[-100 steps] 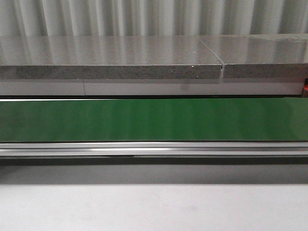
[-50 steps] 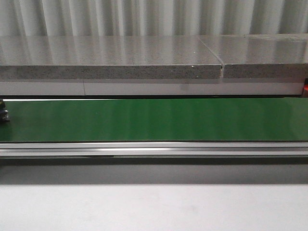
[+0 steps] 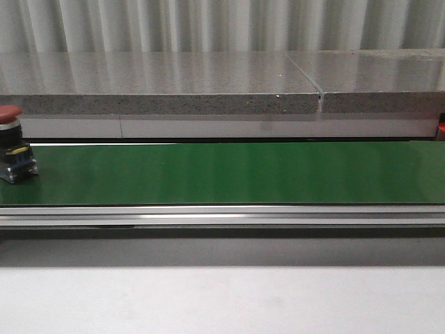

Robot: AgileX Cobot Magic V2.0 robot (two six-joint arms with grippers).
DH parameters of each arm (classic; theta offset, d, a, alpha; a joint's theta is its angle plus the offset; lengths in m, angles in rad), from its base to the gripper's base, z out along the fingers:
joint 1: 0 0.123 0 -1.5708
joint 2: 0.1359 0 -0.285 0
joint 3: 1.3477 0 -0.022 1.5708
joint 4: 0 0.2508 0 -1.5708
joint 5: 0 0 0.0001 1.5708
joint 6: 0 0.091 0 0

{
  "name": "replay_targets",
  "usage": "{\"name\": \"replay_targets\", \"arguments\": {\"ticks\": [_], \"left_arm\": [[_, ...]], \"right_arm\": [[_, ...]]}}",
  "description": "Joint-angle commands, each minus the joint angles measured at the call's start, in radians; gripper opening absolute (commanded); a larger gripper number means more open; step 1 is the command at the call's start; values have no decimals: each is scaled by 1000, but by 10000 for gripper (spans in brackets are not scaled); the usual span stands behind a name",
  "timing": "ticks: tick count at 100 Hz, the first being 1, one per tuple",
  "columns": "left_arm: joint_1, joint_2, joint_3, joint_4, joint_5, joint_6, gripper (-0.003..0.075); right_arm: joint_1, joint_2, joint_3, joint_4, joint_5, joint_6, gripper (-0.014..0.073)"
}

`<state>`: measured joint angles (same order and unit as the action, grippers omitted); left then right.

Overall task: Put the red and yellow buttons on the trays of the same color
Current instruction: 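Move the left gripper to a yellow push button and grasp it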

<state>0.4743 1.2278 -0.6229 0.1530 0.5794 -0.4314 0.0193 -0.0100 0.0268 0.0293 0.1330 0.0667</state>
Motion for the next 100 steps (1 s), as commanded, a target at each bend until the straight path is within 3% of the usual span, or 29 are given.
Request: {"name": "replay_targets", "arguments": {"ticks": [1, 100], "left_arm": [[2, 32, -56, 11, -47, -7, 586], [4, 325, -286, 85, -88, -7, 586]], "right_arm": [[0, -16, 2, -10, -86, -2, -67], [0, -16, 2, -10, -86, -2, -67]]}}
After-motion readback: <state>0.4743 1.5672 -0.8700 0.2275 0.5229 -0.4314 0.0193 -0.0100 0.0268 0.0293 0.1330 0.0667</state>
